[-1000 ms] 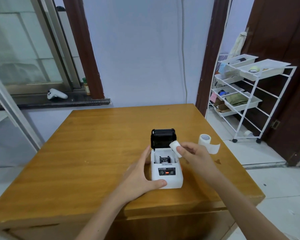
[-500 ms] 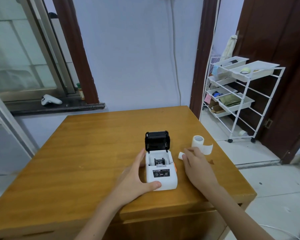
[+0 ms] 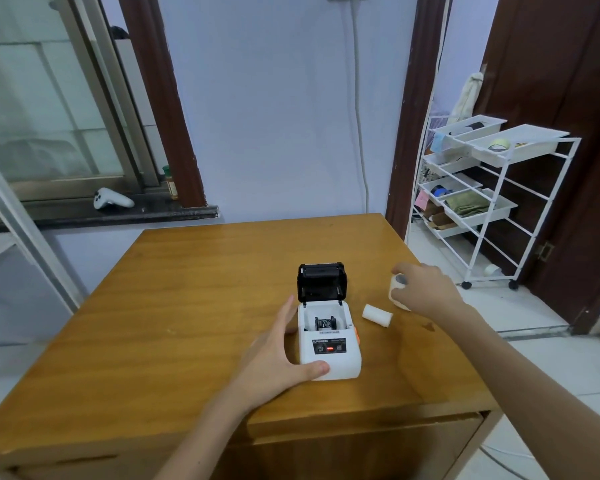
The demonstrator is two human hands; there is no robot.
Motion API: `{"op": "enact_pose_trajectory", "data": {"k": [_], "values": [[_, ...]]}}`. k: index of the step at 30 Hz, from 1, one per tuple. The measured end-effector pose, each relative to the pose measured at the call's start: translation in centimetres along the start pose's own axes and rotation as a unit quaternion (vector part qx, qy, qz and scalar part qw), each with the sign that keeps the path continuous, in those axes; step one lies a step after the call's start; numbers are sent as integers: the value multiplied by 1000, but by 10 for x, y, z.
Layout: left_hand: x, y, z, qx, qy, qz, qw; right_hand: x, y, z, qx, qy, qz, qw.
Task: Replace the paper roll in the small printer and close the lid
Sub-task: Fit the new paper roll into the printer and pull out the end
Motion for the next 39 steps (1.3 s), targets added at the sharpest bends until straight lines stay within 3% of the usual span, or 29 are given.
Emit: {"op": "enact_pose_trajectory", "data": {"k": [10,16,26,31,37,39], "values": [[-1,0,2,-2,-9,2,1000,-3,3,1,8,-1,29,1000],[0,1,1,-5,-9,3,1000,-8,4,-1,21,79,75,994],[0,0,0,-4,-1,-1,1000,27,-11,11,72,218,-16,973],[1,1,2,1,1,-3,1000,27,-39,35,114,389,34,914],[0,1,2,-4,-9,1,1000,-22,-59,78,118,601,209,763],[0,0,1,-7,-6,-1,1000,-32,-58,88,123,579,226,774]]}}
Point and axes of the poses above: each hand's wrist, its own y-axis towards the middle knuckle, its own x-axis out of the back of the hand, z = x × y, the point moved 10 cm from there along y, towards the middle knuckle, and after that the axes turned 14 degrees about z, right-handed, at the moved point
